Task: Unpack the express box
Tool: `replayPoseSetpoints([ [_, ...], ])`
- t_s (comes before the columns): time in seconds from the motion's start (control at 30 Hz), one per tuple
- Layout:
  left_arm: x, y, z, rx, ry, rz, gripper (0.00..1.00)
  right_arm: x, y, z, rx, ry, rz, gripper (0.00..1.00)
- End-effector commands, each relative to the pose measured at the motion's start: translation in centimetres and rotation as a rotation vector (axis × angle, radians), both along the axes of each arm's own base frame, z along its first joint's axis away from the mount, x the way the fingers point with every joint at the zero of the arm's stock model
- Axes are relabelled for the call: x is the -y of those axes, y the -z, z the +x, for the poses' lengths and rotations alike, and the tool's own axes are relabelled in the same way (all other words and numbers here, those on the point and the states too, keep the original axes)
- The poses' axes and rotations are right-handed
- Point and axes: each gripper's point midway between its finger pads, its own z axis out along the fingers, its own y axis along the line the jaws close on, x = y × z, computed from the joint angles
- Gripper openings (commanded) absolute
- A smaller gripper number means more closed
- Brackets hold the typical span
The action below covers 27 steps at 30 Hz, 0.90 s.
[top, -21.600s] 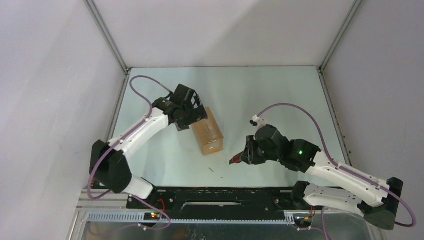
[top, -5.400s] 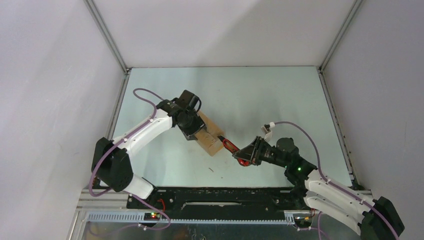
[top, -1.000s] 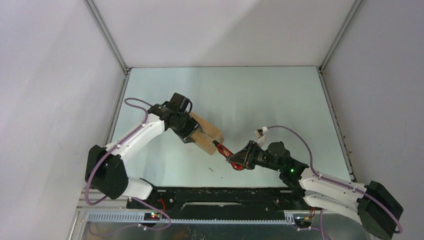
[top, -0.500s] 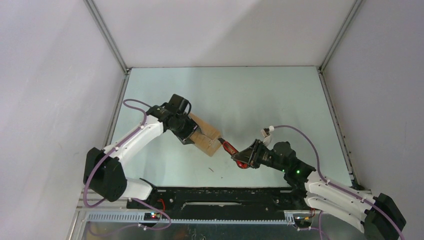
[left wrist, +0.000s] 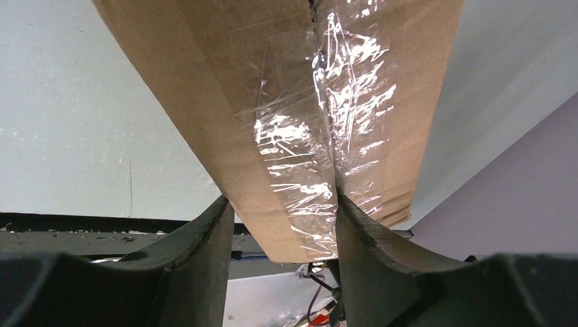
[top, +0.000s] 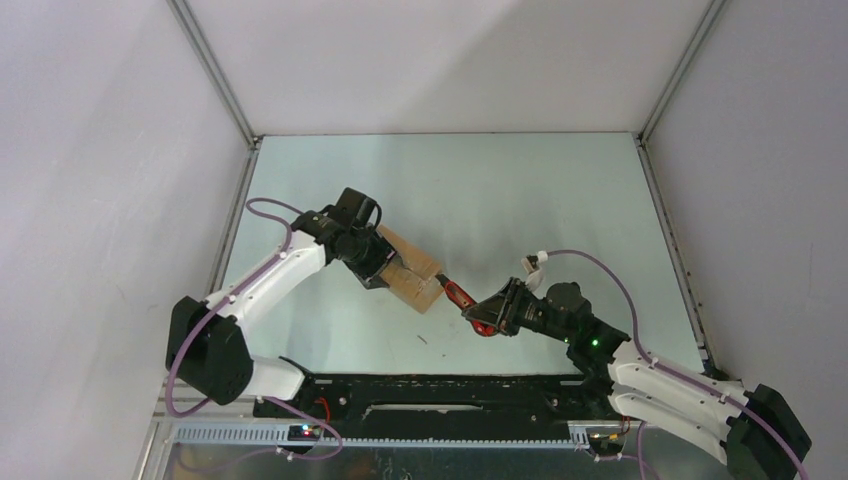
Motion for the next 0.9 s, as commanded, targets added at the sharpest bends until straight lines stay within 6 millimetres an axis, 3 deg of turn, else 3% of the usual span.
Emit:
replayPoseSetpoints([
  [0.0,0.54,-1.2,-0.5,0.031,0.039,-0.052,0.0,-0.51,-2.55,0.4,0.065,-0.005,0.074,0.0],
  [0.87,0.42,-1.33,-0.23,0.035,0.038,-0.046,0.0,-0.43,-2.46,-0.51,0.061,-0.017,0.086,0.0],
])
